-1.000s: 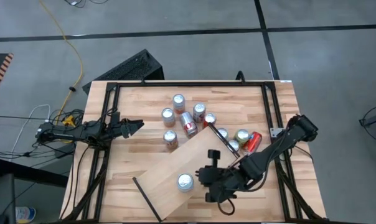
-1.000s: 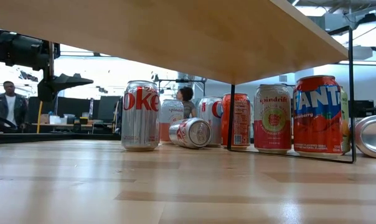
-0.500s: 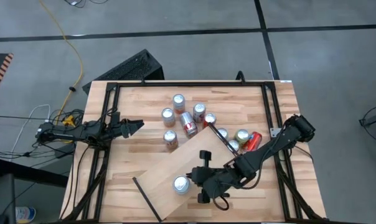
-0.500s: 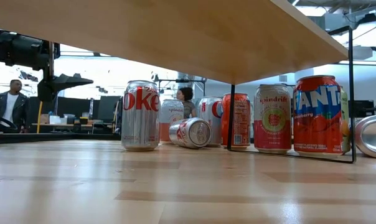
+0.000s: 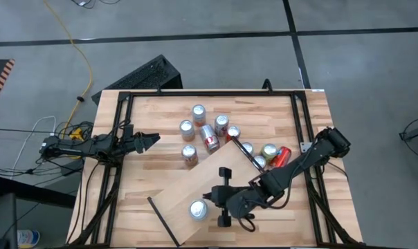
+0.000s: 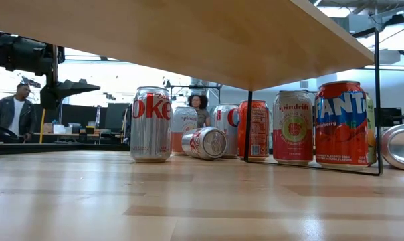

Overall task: Place canned beverage on shelf
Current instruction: Put the pink white soda can on the shelf

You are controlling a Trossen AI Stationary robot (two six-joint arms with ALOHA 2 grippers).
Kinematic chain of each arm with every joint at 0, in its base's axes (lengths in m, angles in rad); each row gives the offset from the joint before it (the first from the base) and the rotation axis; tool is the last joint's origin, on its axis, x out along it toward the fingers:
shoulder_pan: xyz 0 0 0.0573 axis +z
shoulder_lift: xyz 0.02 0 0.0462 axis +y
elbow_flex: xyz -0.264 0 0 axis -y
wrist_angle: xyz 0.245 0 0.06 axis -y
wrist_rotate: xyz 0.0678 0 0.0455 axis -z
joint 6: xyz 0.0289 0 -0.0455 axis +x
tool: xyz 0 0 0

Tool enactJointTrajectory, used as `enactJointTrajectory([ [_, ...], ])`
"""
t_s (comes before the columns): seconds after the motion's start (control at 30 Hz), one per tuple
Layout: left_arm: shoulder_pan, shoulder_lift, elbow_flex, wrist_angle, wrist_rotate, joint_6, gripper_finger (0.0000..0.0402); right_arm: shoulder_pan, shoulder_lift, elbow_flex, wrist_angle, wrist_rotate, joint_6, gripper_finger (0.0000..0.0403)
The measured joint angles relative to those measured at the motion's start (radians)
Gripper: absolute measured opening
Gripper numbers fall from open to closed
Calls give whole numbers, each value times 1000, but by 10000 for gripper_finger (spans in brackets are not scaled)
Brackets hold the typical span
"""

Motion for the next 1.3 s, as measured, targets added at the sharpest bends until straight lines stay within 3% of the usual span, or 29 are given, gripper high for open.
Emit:
enactJointTrajectory([
  [0.13, 0, 0, 0, 0, 0, -1, 351, 34, -41, 0, -127, 117, 99, 0],
  [0.23, 0, 0, 0, 0, 0, -2, 351, 58, -59, 2, -194, 124, 169, 0],
  [0.63, 0, 0, 0, 0, 0, -11, 351, 75, 51, 0, -42, 130, 174, 0],
  [1.17, 0, 0, 0, 0, 0, -12, 351, 39, 51, 0, 108, -16, 36, 0],
  [1.3, 0, 0, 0, 0, 0, -12, 351, 36, 51, 0, 79, 23, 90, 0],
])
